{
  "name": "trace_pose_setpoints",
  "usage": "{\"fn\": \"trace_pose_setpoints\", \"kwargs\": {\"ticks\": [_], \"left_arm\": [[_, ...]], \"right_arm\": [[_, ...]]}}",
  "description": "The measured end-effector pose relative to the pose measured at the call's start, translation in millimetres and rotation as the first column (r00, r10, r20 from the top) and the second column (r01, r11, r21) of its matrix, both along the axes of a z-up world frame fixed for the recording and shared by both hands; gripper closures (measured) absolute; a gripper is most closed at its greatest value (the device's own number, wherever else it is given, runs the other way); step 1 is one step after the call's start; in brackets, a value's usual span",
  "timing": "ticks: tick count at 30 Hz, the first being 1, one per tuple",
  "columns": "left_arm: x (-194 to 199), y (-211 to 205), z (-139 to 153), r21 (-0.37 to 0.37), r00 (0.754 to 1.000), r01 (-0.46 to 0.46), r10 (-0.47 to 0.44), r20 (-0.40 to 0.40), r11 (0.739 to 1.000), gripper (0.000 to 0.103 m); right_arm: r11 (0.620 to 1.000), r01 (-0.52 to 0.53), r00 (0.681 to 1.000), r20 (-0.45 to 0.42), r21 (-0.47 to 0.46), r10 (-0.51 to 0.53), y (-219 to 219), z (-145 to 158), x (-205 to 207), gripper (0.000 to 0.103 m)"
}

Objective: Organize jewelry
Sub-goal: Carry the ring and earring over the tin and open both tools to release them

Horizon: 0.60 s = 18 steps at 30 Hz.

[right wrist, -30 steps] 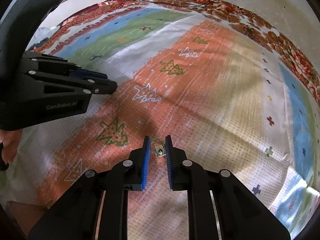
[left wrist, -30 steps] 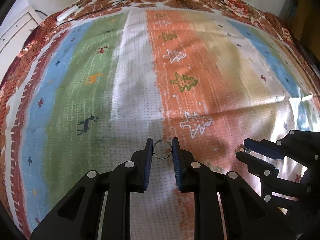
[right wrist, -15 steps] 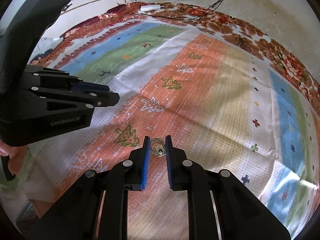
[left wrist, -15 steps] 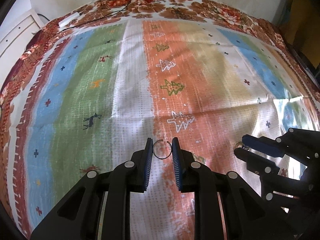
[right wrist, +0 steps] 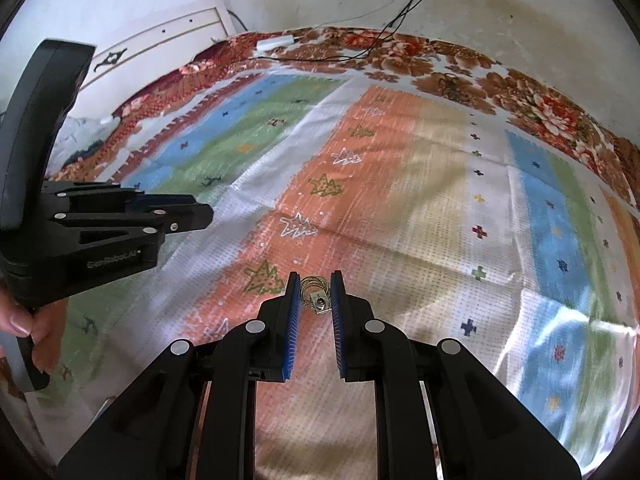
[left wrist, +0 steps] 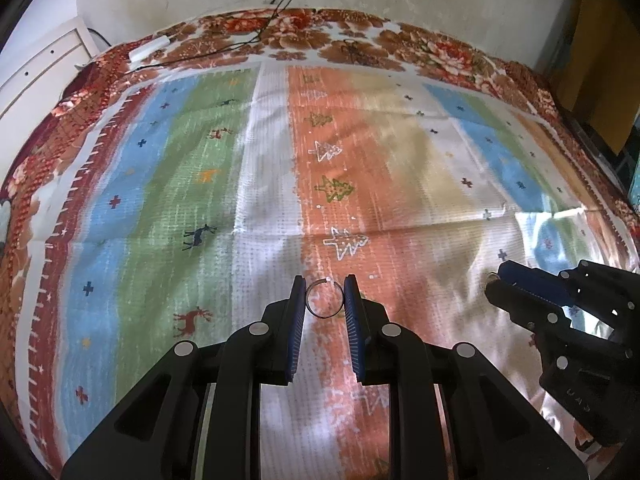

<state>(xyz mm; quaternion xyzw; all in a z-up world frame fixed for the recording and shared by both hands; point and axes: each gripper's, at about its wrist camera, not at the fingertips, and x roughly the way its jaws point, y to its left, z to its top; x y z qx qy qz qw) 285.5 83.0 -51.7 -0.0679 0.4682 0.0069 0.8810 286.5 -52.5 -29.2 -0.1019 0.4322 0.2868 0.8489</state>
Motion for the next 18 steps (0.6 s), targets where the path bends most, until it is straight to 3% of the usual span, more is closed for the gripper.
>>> {"fn": "trace_pose_setpoints", "kwargs": {"ticks": [18], "left_arm": [[-70,-29,36,-0.01,0.99,0.086,-0.085,0.116,0.996,0.084]], "right_arm": [[0.992,0.074,0.997,0.005,0.101,-0.075,-32,30,-46,0.087]]}}
